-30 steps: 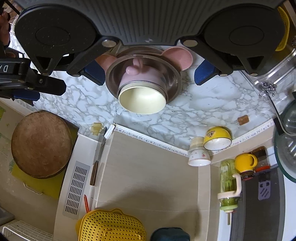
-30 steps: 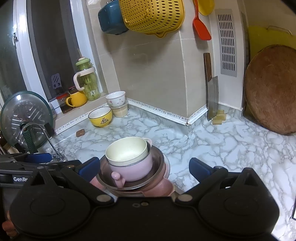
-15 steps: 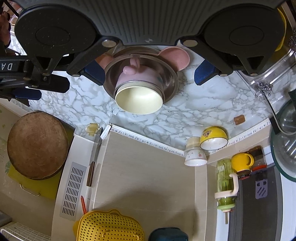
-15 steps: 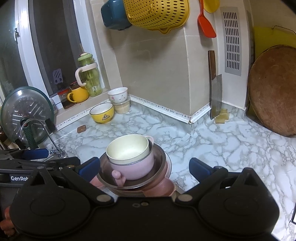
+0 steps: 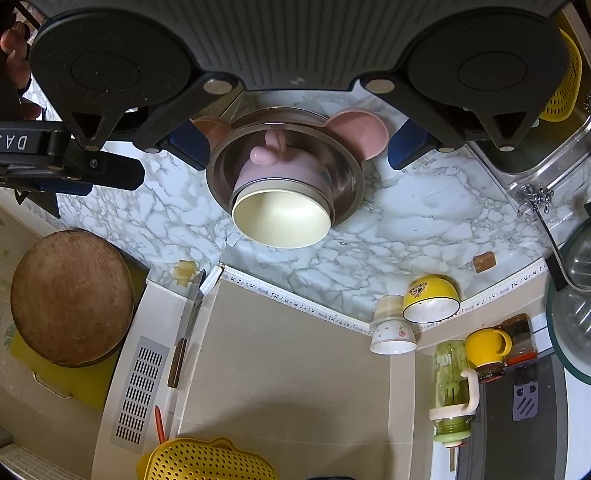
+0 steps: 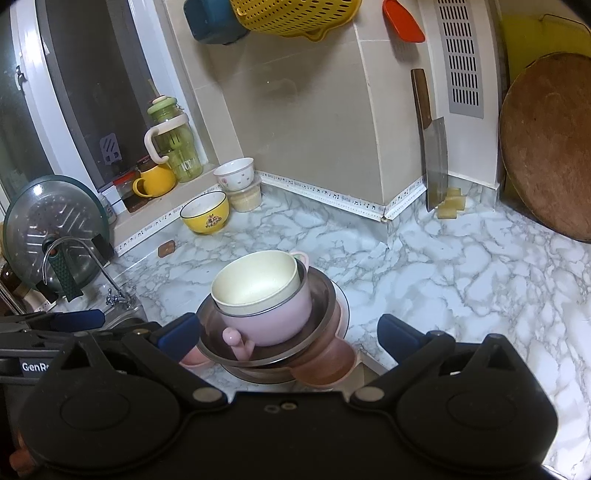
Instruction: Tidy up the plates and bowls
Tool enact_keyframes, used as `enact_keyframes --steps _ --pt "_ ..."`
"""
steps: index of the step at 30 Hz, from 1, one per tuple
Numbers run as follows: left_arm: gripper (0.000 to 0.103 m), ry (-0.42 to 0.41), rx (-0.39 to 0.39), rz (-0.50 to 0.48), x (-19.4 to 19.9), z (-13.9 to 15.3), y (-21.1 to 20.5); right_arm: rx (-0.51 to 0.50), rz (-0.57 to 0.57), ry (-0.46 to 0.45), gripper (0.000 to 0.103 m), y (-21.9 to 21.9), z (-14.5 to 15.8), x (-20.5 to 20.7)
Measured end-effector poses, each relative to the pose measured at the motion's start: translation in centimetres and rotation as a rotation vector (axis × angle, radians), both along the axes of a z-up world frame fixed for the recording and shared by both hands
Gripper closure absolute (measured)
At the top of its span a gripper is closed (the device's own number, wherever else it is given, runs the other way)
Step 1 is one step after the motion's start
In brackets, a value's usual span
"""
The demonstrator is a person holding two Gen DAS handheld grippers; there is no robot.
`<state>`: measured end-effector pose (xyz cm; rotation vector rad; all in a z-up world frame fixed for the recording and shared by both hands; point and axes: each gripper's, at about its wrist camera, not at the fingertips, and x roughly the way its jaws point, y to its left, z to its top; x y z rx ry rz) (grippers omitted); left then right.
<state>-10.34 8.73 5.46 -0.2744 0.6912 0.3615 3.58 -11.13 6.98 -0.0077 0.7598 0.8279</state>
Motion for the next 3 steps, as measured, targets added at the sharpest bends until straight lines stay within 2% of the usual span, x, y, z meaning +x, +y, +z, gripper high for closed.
enact_keyframes --steps 3 --pt "0.000 0.005 -0.001 0.001 0.29 -0.08 -0.12 0.002 0.001 0.001 0.000 0.01 -0.04 0.11"
